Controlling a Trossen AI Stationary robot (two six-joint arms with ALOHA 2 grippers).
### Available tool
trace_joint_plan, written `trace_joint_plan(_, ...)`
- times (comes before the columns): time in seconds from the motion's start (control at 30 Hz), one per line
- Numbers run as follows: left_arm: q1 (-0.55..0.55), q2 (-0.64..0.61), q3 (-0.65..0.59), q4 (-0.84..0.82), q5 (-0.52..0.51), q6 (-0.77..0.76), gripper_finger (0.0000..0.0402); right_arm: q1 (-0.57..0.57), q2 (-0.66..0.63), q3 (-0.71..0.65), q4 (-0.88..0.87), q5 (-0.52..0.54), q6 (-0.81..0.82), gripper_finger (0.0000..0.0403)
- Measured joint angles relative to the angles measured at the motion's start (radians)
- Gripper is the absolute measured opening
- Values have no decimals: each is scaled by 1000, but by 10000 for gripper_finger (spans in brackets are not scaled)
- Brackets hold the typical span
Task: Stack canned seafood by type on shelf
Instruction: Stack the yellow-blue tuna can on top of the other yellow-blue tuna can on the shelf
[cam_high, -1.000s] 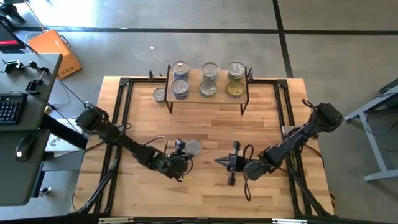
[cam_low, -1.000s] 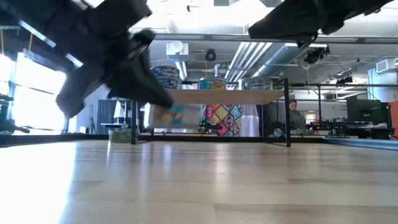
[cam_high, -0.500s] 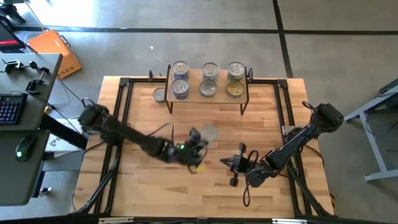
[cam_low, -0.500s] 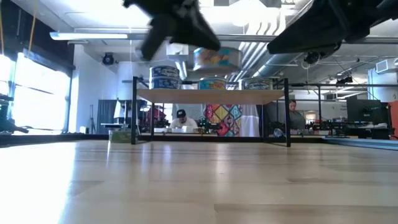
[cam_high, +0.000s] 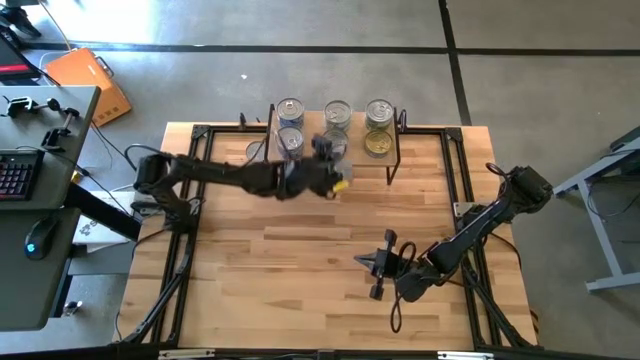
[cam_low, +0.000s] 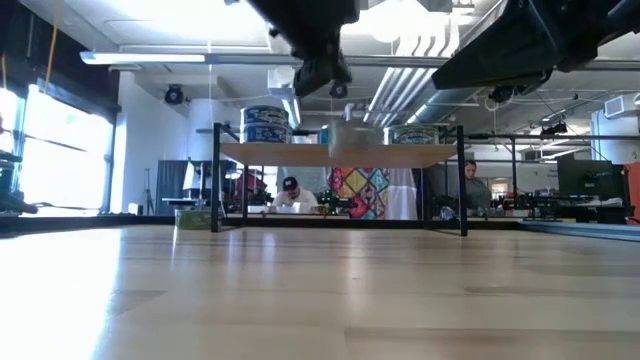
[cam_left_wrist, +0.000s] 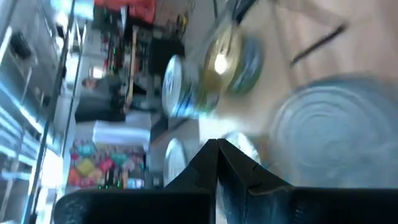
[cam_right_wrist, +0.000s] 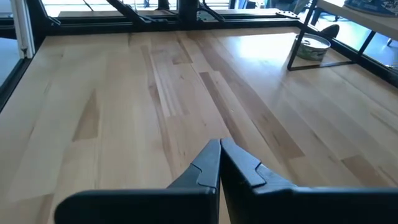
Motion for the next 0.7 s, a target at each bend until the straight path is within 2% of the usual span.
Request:
trace_joint_plan(0.13, 79, 0, 0, -65, 6, -16, 1, 0, 0, 0, -2, -2, 0, 2)
trace_joint_plan(0.23, 87, 0, -1, -126, 8, -58, 1, 0, 0, 0, -2, -3, 0, 2)
trace_joint_plan(0.57, -68, 1, -1, -242, 21, -207, 0, 0, 0, 0, -16, -3, 0, 2)
trace_joint_plan(0.7, -141, 0, -30, -241, 128, -361, 0, 0, 0, 0, -17, -3, 0, 2)
